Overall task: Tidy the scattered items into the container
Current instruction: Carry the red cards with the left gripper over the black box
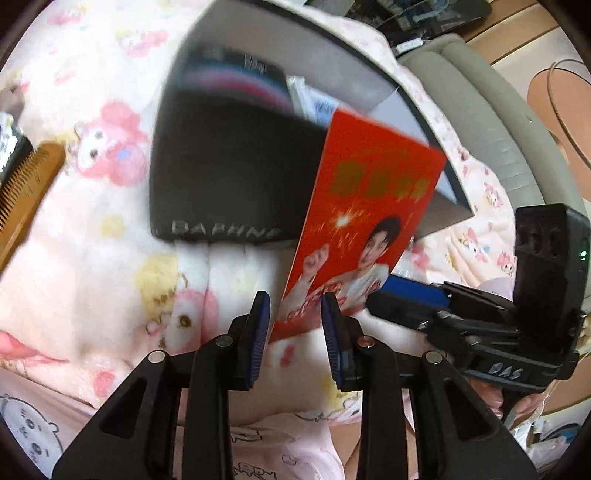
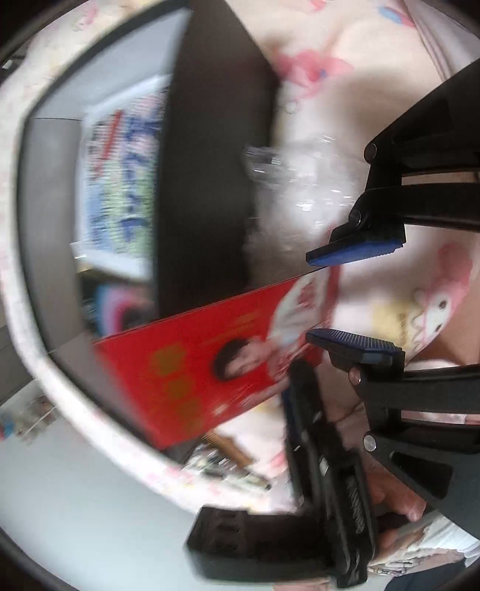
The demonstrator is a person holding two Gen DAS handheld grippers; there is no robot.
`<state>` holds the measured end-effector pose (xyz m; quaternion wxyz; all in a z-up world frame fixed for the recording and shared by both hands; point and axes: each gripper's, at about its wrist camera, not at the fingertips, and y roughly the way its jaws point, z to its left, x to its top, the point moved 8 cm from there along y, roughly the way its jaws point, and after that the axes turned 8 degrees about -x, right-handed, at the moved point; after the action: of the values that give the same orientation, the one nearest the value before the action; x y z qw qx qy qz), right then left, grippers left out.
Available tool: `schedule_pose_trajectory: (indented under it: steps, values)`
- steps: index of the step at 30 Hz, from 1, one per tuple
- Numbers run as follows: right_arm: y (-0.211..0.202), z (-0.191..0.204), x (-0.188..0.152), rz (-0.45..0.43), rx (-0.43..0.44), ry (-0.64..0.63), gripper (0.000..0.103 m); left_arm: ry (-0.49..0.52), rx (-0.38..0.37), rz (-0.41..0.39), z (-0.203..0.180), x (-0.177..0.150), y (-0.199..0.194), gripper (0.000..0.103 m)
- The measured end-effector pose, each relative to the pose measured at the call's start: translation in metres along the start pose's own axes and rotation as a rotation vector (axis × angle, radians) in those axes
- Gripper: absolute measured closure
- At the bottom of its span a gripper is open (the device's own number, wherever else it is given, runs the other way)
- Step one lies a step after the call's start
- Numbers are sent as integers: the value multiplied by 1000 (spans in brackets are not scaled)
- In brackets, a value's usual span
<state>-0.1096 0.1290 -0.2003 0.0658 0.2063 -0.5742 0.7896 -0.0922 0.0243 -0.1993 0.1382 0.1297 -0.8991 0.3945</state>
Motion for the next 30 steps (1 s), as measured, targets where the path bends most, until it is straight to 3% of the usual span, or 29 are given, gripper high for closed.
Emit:
schedule_pose_trajectory:
  steps: [2, 8, 12, 16, 19, 21, 24, 26, 30]
  values:
    - [-7, 0, 5, -44, 3, 3, 72, -10, -10, -25, 0, 3, -2, 76]
    - [3, -1, 6, -21, -32, -17, 72, 25, 21, -30, -5, 14, 7, 78]
    - [-24, 0, 15, -78, 6, -7, 72, 39, -9, -67, -22, 35, -13, 81]
    - [-71, -4, 50, -185, 35, -5, 72, 108, -8, -124, -57, 74, -33, 81]
    - [-94, -14, 86, -239, 2, -29, 72, 147, -21, -140, -82, 112, -33, 81]
    - [-90, -15, 105, -236, 1, -32, 72, 149, 30, -118, -84, 129, -19, 81]
    - [-81, -34, 112, -186, 37, 23, 72, 121, 29, -57, -79, 123, -5, 81]
    - [-78, -39, 98, -176, 36, 21, 72, 133, 40, -38, -79, 109, -3, 81]
    - [-63, -36, 71, -143, 59, 10, 72, 140, 57, -61, -73, 97, -4, 81]
